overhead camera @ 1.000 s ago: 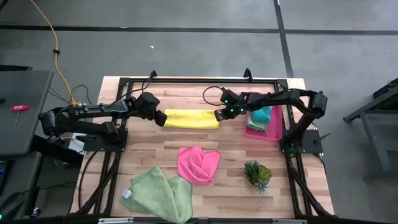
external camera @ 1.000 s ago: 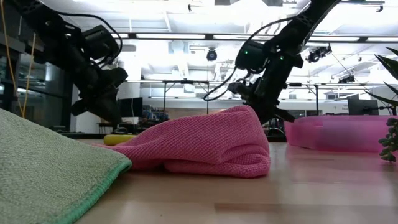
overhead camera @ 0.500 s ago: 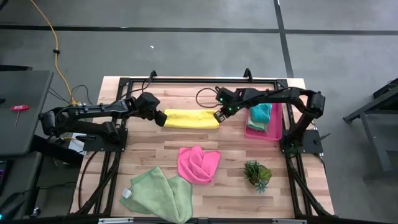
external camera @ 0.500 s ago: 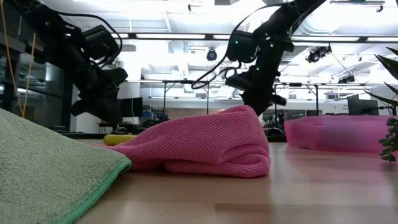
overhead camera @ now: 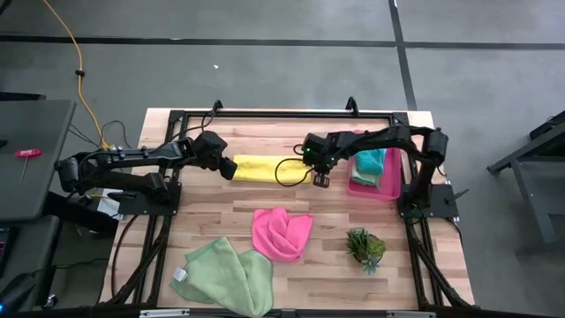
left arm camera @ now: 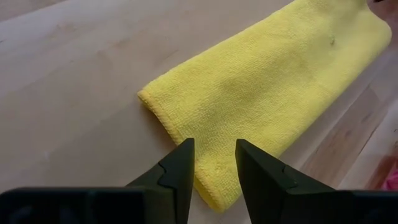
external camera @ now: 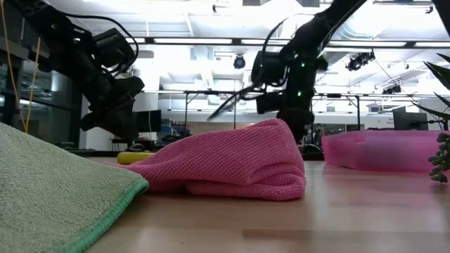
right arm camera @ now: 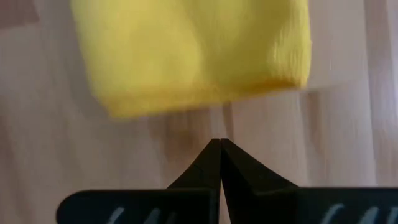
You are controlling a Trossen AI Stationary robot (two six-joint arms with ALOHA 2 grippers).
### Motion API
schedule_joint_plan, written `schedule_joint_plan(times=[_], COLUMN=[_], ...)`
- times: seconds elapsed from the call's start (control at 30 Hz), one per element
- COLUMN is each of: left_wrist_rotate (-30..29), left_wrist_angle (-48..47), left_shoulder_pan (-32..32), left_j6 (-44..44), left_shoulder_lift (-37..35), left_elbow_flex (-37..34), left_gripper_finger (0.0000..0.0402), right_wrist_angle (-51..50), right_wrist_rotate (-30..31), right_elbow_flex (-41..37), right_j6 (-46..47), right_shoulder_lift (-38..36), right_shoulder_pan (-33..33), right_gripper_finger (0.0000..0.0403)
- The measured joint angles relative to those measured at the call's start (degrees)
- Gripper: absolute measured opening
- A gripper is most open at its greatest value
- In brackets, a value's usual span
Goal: Fold microfiber towels
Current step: Fold the yellow microfiber cloth
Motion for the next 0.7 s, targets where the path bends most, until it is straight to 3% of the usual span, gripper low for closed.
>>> schedule_joint_plan(times=[0.33, 0.57, 0.7], left_wrist_rotate=[-0.42, 1.44, 5.63], left_wrist_angle=[-3.17, -6.11, -5.28], left_shoulder_pan=[0.04, 2.14, 4.64], left_j6=[1.38, -8.63, -9.55], left_shoulder_lift=[0.02, 0.07, 0.07], left_elbow_flex=[-0.02, -0.07, -0.07], left_gripper_finger=[0.0108, 0.0108, 0.0108], right_wrist_angle=[5.53, 5.69, 5.79], right_wrist_rotate=[-2.86, -3.00, -3.29], right_elbow_flex=[0.15, 0.15, 0.15], right_j6=[0.37, 1.81, 1.86], right_shoulder_lift=[3.18, 3.22, 3.25], right_shoulder_pan=[-0.36, -0.38, -0.38], right_gripper_finger=[0.0000, 0.0000, 0.0000])
